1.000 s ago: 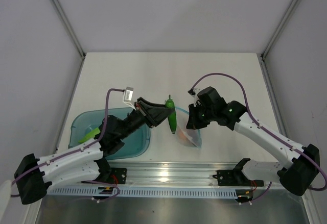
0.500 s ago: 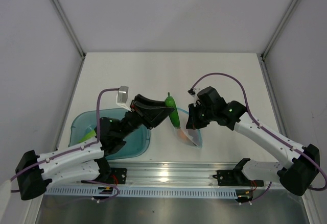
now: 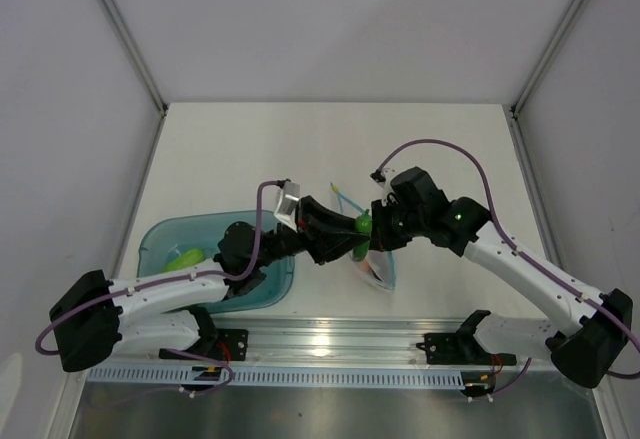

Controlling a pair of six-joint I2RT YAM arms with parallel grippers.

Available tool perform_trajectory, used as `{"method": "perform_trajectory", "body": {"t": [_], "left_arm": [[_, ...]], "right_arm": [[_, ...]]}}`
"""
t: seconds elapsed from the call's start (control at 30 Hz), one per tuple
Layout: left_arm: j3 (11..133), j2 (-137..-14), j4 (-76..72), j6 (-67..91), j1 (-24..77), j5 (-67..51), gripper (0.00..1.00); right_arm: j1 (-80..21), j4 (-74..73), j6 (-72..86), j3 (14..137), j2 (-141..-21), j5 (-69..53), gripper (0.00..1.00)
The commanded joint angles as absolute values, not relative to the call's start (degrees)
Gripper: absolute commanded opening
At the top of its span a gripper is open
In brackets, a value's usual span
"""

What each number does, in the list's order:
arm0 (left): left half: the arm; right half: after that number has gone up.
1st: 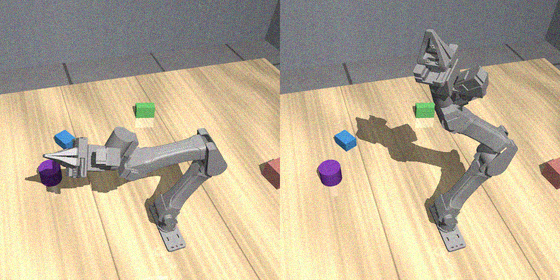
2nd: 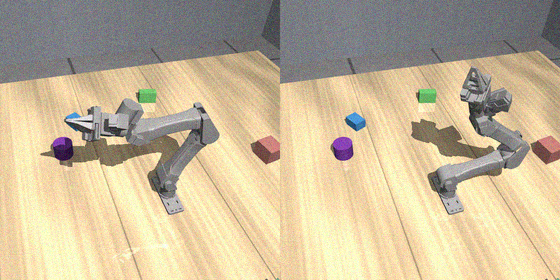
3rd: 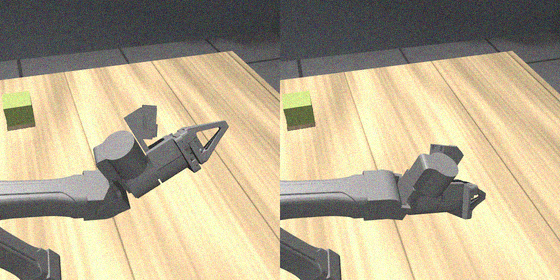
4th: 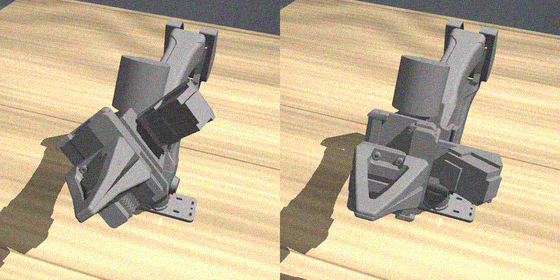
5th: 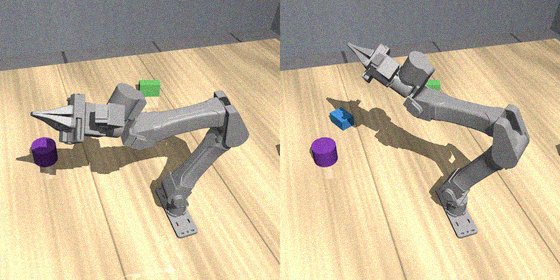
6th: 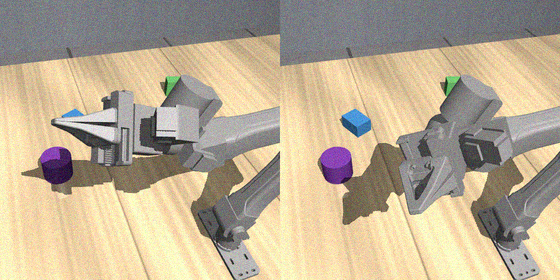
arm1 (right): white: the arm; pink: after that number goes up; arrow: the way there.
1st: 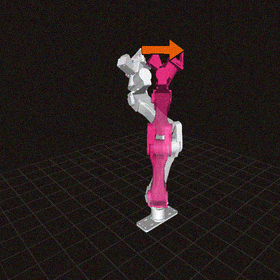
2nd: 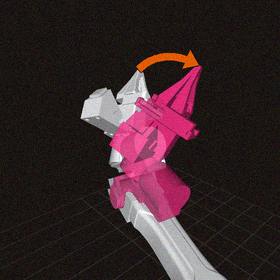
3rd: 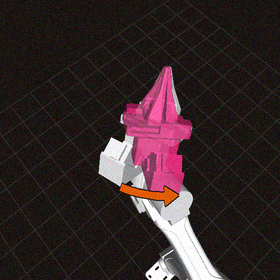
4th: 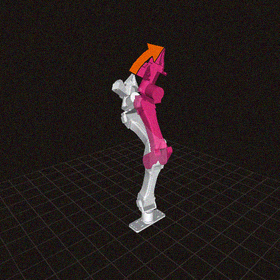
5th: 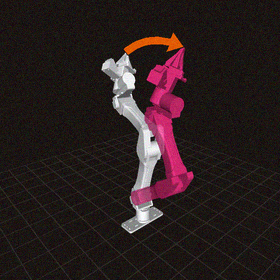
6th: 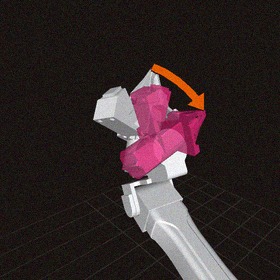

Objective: Place the food in the zip-top bag and seal the zipper
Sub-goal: Place the fake vegetable in the zipper food storage bag.

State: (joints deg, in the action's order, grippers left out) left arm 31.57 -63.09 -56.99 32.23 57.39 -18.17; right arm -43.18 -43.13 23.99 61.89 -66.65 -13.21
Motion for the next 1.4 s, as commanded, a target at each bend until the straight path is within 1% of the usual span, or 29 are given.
{"method": "perform_trajectory", "body": {"t": [0.0, 0.07, 0.13, 0.4, 0.5, 0.53, 0.63, 0.9, 0.93, 1.07, 1.1, 1.13, 1.2, 1.23, 1.27, 1.37], "left_arm": [[31.2, -63.81, -58.64, 26.46, 56.95, -24.68, 0.01], [33.65, -64.33, -51.46, 23.57, 57.04, -26.01, 0.0], [34.98, -64.16, -47.92, 21.63, 57.04, -26.98, 0.01], [34.45, -59.77, -35.44, 10.38, 56.95, -22.15, 0.0], [35.24, -60.99, -33.93, 6.08, 56.78, -24.86, 0.0], [35.16, -61.95, -34.62, 4.06, 56.69, -27.83, 0.01], [33.93, -62.75, -38.21, 3.69, 56.6, -30.4, 0.01], [35.24, -66.18, -38.5, 2.81, 54.23, -35.59, 0.09], [35.59, -66.36, -37.45, 3.07, 53.71, -35.86, 0.12], [35.6, -65.31, -35.43, 3.87, 53.35, -33.41, 0.55], [35.51, -64.78, -35.42, 3.95, 53.35, -32.7, 0.59], [34.72, -64.17, -35.42, 4.39, 53.35, -32.0, 0.66], [34.02, -61.98, -35.07, 4.57, 53.35, -30.68, 0.69], [33.93, -61.09, -34.63, 4.83, 53.26, -30.15, 0.74], [33.58, -60.39, -34.19, 4.83, 53.26, -29.8, 0.88], [32.88, -57.4, -32.35, 5.36, 52.47, -28.83, 0.9]], "right_arm": [[-43.24, -44.82, 24.43, 64.34, -65.3, -13.8, 0.0], [-43.24, -44.83, 24.35, 64.25, -64.86, -14.06, 0.0], [-43.16, -44.82, 24.43, 64.25, -64.69, -14.41, 0.0], [-42.54, -44.56, 24.52, 64.86, -64.6, -16.96, 0.0], [-42.45, -44.21, 24.52, 64.86, -64.77, -17.75, 0.0], [-42.45, -44.21, 24.43, 64.86, -64.78, -17.84, 0.0], [-42.45, -44.38, 24.35, 64.69, -64.86, -17.84, 0.0], [-42.1, -44.82, 24.0, 64.42, -64.34, -17.84, 0.0], [-42.01, -44.91, 23.99, 64.34, -64.25, -17.75, 0.0], [-41.92, -44.65, 24.08, 64.07, -64.07, -17.93, 0.0], [-41.92, -44.56, 24.0, 63.99, -64.07, -18.02, 0.0], [-41.92, -44.47, 24.08, 63.9, -64.16, -18.1, 0.0], [-41.84, -44.21, 24.08, 63.55, -64.16, -18.19, 0.0], [-41.84, -44.21, 24.08, 63.46, -64.16, -18.19, 0.0], [-41.84, -44.21, 23.91, 63.37, -64.25, -18.19, 0.0], [-41.84, -44.12, 23.73, 63.11, -64.16, -18.19, 0.0]]}}
